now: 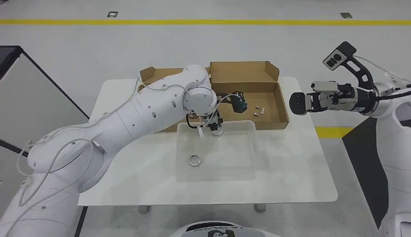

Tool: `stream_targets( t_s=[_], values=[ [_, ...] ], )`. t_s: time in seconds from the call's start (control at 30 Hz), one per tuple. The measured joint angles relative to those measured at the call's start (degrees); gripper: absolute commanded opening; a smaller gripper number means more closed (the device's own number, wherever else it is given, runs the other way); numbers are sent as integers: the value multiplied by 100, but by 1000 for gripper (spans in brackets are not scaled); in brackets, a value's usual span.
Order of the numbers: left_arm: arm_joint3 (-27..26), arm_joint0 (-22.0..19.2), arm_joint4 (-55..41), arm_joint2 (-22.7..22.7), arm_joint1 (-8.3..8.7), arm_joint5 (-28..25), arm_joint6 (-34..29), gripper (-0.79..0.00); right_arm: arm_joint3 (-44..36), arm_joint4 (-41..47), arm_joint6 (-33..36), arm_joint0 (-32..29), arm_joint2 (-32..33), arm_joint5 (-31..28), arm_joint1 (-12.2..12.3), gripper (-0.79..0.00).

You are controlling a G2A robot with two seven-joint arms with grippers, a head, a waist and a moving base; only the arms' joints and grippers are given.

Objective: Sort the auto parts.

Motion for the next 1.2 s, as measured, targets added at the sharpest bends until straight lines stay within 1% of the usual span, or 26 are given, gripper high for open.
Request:
stream_targets(
  t_s=[0.03,0.13,0.23,0.27,0.33,0.37,0.47,0.57,0.67,0.73,0.77,0.9,1.0,1.07,1.13,1.2],
  values=[
    [75,13,-112,-101,50,-52,49,-785,0,0,0,0,0,0,0,0],
    [274,131,-661,-548,286,-370,239,-785,0,0,0,0,0,0,0,0],
    [401,333,-1234,-1068,601,-737,439,-785,0,0,0,0,0,0,0,0],
    [399,429,-1419,-1254,736,-840,539,-785,0,0,0,0,0,0,0,0],
    [366,583,-1684,-1519,939,-993,698,-785,0,0,0,0,0,0,0,0],
    [344,691,-1887,-1693,1069,-1096,802,-785,0,0,0,0,0,0,0,0],
    [276,985,-2526,-2144,1364,-1398,1102,-785,0,0,0,0,0,0,0,0],
    [87,1232,-3138,-2489,1608,-1664,1369,-785,0,0,0,0,0,0,0,0],
    [-189,1419,-3663,-2687,1795,-1955,1660,-785,0,0,0,0,0,0,0,0],
    [-420,1482,-3920,-2736,1885,-2177,1878,-785,0,0,0,0,0,0,0,0],
    [-602,1518,-4086,-2739,1939,-2387,2086,-785,0,0,0,0,0,0,0,0],
    [-1018,1506,-4358,-2637,2113,-2986,2694,-785,0,0,0,0,0,0,0,0],
    [-1393,1427,-4823,-2676,2203,-3031,2741,-785,0,0,0,0,0,0,0,0],
    [-1669,1424,-5200,-2787,2242,-3022,2731,-785,0,0,0,0,0,0,0,0],
    [-1849,1439,-5428,-2887,2266,-3021,2730,-785,0,0,0,0,0,0,0,0],
    [-1877,1439,-5517,-2936,2294,-3021,2730,-785,0,0,0,0,0,0,0,0]
  ],
)
